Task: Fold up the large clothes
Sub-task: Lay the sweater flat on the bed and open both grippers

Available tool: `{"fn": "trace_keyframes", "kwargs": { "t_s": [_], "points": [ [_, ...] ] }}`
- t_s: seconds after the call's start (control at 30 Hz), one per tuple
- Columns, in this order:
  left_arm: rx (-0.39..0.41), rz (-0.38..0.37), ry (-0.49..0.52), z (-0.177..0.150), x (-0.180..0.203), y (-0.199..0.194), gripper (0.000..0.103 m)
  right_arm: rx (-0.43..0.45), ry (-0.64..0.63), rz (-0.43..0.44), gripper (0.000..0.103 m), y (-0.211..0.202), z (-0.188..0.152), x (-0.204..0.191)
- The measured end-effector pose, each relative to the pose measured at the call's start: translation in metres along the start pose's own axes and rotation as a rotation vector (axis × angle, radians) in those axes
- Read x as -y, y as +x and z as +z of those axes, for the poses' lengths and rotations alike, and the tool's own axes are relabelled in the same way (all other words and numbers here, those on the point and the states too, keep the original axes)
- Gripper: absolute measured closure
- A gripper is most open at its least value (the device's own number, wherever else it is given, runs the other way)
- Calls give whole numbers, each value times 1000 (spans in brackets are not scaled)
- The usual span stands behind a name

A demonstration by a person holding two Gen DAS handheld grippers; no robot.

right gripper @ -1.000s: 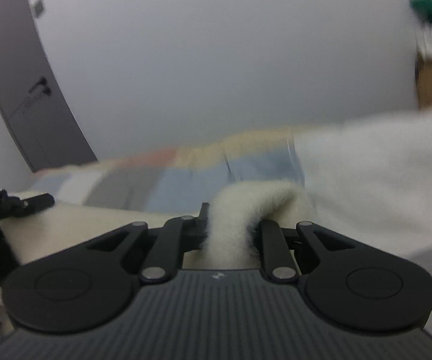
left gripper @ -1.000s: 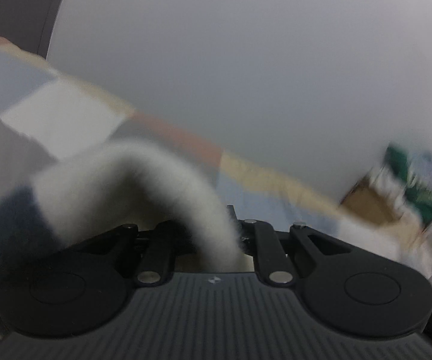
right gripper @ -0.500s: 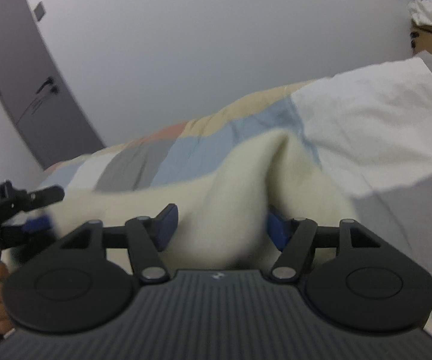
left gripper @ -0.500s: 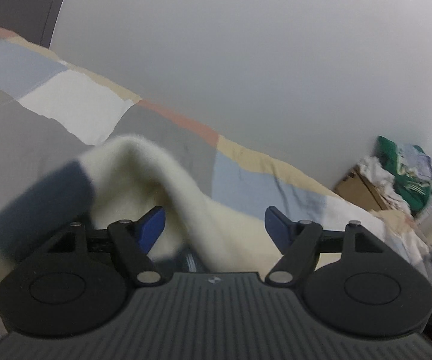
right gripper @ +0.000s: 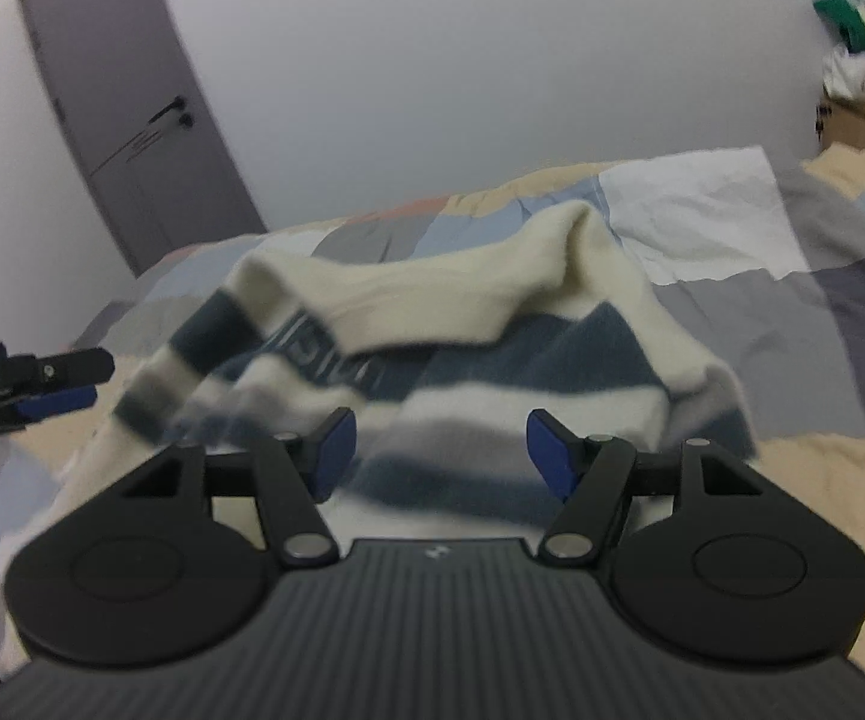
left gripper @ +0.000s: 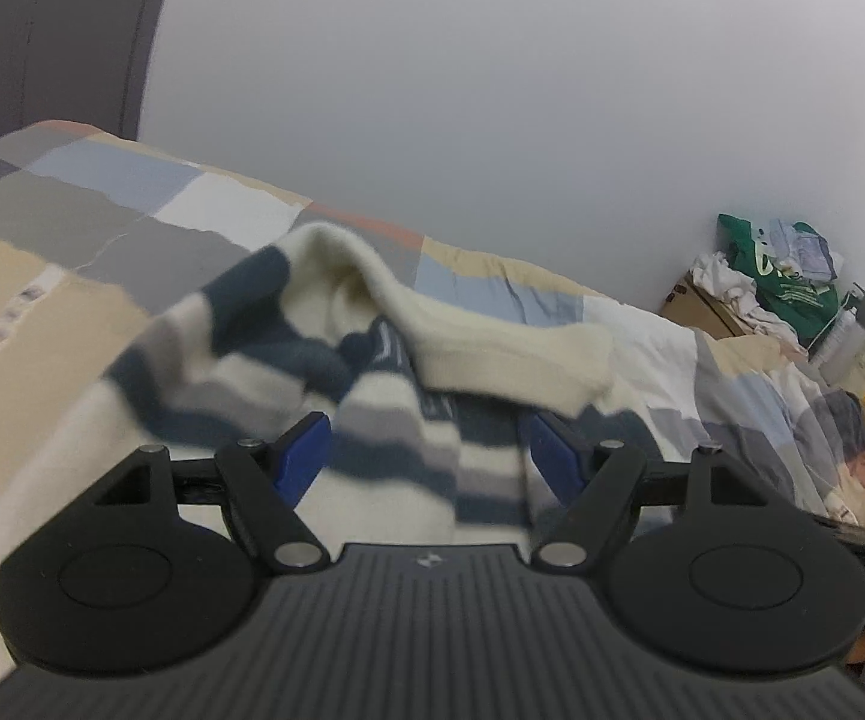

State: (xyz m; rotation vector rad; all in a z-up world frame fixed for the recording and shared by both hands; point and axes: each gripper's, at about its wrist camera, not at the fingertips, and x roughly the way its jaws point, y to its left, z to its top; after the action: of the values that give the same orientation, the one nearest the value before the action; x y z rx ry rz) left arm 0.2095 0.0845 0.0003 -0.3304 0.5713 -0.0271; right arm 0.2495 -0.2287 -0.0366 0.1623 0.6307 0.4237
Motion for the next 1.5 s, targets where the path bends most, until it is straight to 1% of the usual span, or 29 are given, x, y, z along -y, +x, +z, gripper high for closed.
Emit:
{"fn": "trace_keyframes", "kwargs": {
  "t_s": [0.1,0.2,0.27,0.33,0.37,0.4,0.43,0.47,0.5,0.6,0.7,0.77,0.83,0.93,1.03,1.07,1.13,1.2,1.23,1.27,1.3,1.37,1.43,1.5],
  "points": [
    [1,16,25,-19,5,-36,25,4,-17,-8,35,-26,-16,-10],
    [13,24,3,-37,3,-59,25,-10,-25,-11,35,-47,-34,-16],
    [10,31,-6,-46,-1,-67,25,-20,-33,-24,35,-57,-43,-19],
    [11,57,-11,-55,-4,-74,25,-26,-41,-19,35,-65,-52,-22],
    [15,79,-9,-58,-6,-76,25,-29,-43,-22,31,-67,-55,-23],
    [23,110,-2,-61,-8,-79,25,-35,-41,-27,18,-69,-60,-23],
    [29,127,6,-62,-10,-80,25,-37,-37,-24,12,-70,-63,-22],
    [35,143,12,-63,-14,-80,25,-51,-27,-19,4,-69,-68,-20],
    [30,153,8,-63,-18,-79,25,-69,-19,-18,0,-67,-70,-20],
    [2,178,-39,-62,-36,-74,25,-128,-7,-25,0,-55,-76,-17],
    [12,249,-79,-61,-50,-76,25,-154,0,-71,0,-44,-79,-13],
    [7,278,-111,-59,-59,-76,25,-182,28,-84,0,-35,-83,-7],
    [12,295,-150,-57,-69,-75,25,-208,38,-119,0,-26,-89,-2],
    [5,322,-204,-54,-85,-70,25,-247,62,-106,0,-15,-96,1],
    [-1,338,-273,-53,-102,-64,25,-268,39,-85,0,-7,-101,-4],
    [8,352,-299,-53,-108,-65,25,-274,25,-79,3,-5,-102,-6],
    [24,368,-352,-52,-119,-66,25,-276,8,-80,20,-3,-104,-9],
    [39,358,-413,-50,-132,-69,25,-273,22,-92,46,-5,-103,-7],
    [47,351,-436,-50,-137,-70,25,-265,31,-103,54,-7,-101,-5],
    [54,345,-465,-50,-142,-72,25,-254,53,-119,77,-11,-99,0],
    [57,338,-486,-51,-146,-72,25,-246,93,-118,79,-14,-96,7],
    [53,321,-524,-52,-151,-71,25,-233,243,-63,81,-20,-95,28],
    [41,307,-550,-55,-155,-67,25,-218,305,-44,82,-26,-95,37],
    [23,314,-559,-59,-156,-62,25,-195,317,-39,82,-32,-92,39]
  ]
}}
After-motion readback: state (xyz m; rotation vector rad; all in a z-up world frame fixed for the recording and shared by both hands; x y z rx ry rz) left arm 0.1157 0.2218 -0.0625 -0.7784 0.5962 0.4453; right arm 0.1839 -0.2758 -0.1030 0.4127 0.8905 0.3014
